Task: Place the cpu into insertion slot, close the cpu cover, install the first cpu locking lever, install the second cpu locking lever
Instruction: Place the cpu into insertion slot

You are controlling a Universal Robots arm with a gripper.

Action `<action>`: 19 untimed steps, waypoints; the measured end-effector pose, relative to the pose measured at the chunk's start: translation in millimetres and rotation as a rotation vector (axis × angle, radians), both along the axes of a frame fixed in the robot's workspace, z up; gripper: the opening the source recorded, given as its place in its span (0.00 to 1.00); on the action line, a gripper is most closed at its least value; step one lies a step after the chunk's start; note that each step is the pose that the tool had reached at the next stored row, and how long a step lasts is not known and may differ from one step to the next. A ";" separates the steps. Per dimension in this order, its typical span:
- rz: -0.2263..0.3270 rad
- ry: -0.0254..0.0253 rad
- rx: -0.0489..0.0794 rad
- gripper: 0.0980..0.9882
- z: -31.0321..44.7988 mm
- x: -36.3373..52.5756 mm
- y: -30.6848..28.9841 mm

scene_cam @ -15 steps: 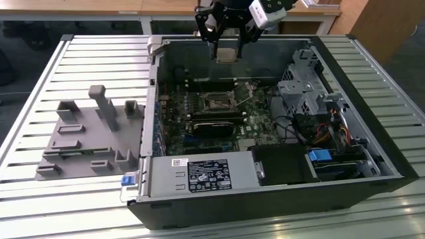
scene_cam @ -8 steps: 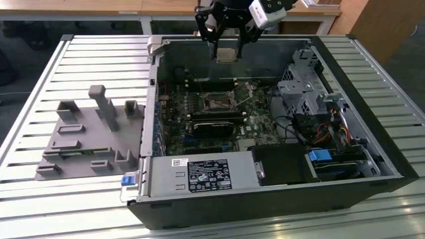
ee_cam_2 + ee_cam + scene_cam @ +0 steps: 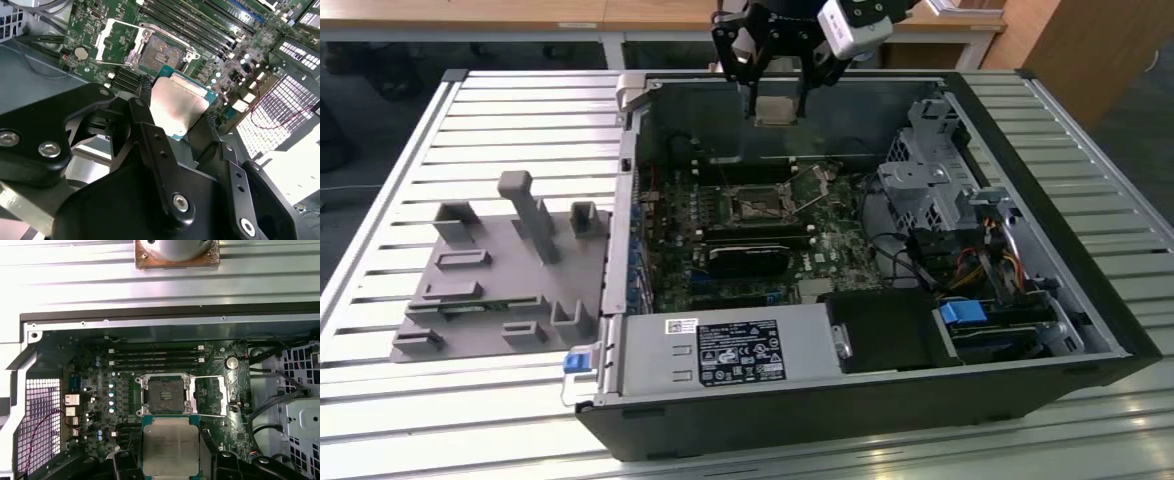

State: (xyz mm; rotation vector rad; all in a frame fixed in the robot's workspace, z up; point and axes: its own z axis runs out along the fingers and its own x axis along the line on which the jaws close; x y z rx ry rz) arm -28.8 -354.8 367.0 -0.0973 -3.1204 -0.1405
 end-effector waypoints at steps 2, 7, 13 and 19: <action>-0.015 0.0000 0.000 0.50 0.0 0.0 0.0; -0.054 0.0000 0.000 0.50 -0.2 0.0 0.0; -0.097 -0.0001 -0.002 0.50 -0.4 0.0 0.0; -0.139 -0.0001 -0.004 0.50 -0.7 0.0 0.0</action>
